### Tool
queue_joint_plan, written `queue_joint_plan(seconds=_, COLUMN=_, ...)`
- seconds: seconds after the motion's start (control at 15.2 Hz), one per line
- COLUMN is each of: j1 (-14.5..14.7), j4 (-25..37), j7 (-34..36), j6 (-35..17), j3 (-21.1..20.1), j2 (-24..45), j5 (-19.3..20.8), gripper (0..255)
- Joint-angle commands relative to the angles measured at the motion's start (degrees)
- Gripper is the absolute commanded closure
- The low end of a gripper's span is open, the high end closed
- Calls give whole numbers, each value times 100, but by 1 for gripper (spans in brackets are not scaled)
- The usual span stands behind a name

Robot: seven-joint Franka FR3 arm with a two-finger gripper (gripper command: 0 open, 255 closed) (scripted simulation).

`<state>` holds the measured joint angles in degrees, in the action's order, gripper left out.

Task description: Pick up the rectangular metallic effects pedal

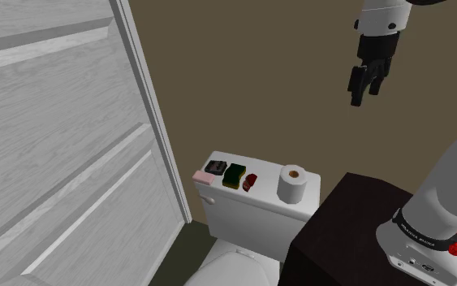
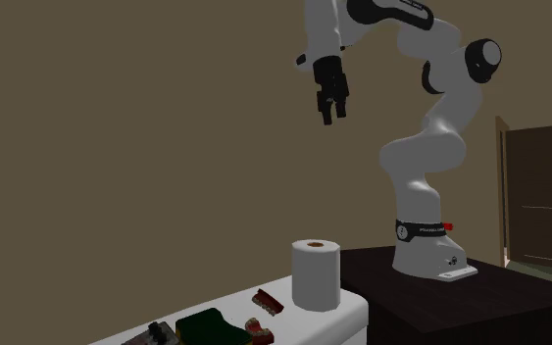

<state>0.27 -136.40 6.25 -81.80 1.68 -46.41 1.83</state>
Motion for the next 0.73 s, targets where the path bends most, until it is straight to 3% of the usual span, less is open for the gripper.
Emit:
queue_joint_plan(seconds=0.0, j1=0, j4=0, j7=0, j6=0, j3=0, j2=0, j5=0, gripper=0)
queue_joint_plan(seconds=0.66, j1=250, j4=-1862, j7=168, j6=-3094, j3=-229, j2=-6, j5=-334, gripper=0)
